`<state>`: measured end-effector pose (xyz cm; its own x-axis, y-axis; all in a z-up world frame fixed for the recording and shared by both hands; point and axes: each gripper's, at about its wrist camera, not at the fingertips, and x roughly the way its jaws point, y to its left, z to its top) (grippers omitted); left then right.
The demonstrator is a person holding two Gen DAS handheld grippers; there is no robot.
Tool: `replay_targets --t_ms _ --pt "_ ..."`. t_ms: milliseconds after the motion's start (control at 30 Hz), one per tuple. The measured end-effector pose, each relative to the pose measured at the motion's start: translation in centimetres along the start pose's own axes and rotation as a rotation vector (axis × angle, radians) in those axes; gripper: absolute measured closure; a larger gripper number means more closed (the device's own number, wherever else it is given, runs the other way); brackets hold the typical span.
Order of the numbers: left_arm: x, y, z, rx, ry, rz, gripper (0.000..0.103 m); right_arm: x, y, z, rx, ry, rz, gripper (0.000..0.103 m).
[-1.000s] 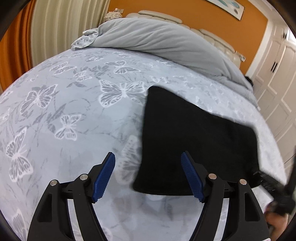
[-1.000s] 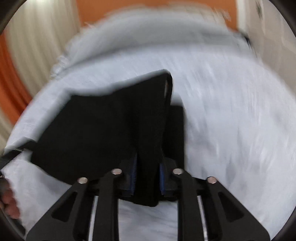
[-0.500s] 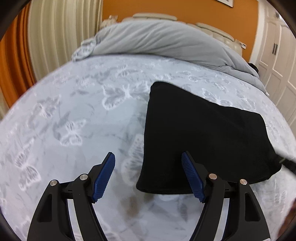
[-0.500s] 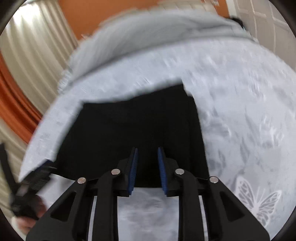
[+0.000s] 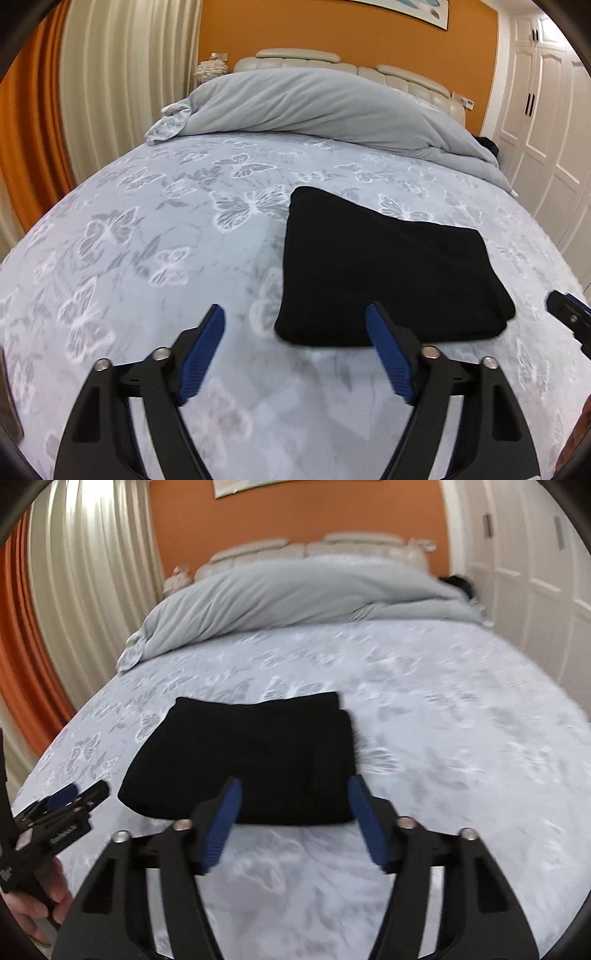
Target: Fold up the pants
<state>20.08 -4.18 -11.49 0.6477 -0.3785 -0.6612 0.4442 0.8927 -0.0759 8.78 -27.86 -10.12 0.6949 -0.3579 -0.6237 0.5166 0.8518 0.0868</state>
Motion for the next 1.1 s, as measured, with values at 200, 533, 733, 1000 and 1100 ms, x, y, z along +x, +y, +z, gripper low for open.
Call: replay_targets --t_ms 200,533,733,1000,1100 --pt "-4.4 0.4 -3.7 0.106 -0.024 0.055 0.017 -4.2 -2.2 -4.1 0.099 -0.01 -0.037 0.012" --pt "-6.5 1.8 -8.3 0.086 -0.033 0.022 0.017 -6.2 -2.4 -8.8 0.057 -0.004 -0.088 0.008" --pt "-6.0 1.2 -8.2 0.077 0.002 0.022 0.016 -6.5 -0.6 -9.3 0.043 -0.012 -0.067 0.006" --pt "-5.7 -0.3 -8.0 0.094 0.005 0.019 0.016 -5.8 0.9 -9.4 0.012 -0.014 -0.072 0.006" --pt "-5.5 -0.6 -8.0 0.098 0.01 0.019 0.017 -5.8 0.8 -9.3 0.021 -0.012 -0.069 0.006"
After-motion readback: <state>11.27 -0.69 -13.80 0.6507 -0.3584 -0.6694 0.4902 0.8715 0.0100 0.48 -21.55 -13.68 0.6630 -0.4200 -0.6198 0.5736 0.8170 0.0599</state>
